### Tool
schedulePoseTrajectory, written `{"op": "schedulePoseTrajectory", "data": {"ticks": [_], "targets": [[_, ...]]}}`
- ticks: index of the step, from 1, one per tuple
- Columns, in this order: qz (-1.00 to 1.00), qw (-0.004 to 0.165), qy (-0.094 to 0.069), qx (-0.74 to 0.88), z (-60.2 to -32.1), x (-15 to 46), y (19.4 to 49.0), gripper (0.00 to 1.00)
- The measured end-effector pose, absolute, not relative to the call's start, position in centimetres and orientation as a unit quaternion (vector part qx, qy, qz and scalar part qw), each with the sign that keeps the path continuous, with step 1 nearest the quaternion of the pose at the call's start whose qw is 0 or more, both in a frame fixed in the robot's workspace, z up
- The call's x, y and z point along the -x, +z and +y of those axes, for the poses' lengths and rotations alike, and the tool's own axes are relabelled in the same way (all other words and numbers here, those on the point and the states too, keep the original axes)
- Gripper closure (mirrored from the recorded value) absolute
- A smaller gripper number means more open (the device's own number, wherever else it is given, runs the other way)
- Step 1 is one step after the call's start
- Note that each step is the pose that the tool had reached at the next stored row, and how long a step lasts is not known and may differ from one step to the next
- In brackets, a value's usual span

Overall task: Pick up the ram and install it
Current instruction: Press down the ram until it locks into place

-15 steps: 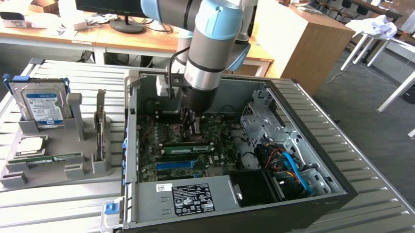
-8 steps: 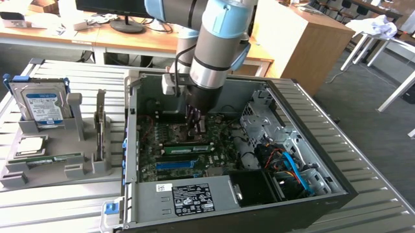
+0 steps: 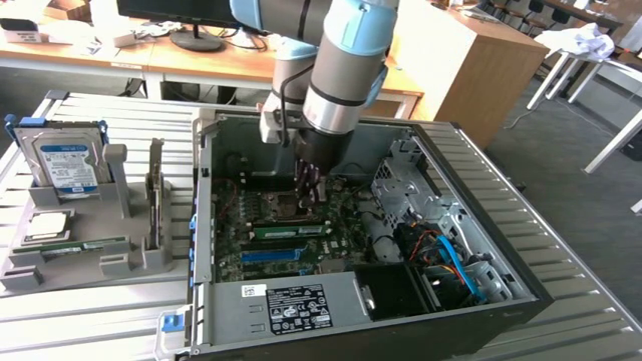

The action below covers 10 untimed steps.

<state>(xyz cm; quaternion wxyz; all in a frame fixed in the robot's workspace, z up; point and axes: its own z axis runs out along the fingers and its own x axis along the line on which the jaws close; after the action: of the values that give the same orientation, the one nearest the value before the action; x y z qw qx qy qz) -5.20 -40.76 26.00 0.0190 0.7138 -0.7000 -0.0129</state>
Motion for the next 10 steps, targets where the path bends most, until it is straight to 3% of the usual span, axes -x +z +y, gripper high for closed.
{"op": "schedulePoseTrajectory", "data": {"ticks": [10], "targets": [[-0.7,0.019,-0.013,-0.714,-40.8,3.6,26.7,0.9]]}}
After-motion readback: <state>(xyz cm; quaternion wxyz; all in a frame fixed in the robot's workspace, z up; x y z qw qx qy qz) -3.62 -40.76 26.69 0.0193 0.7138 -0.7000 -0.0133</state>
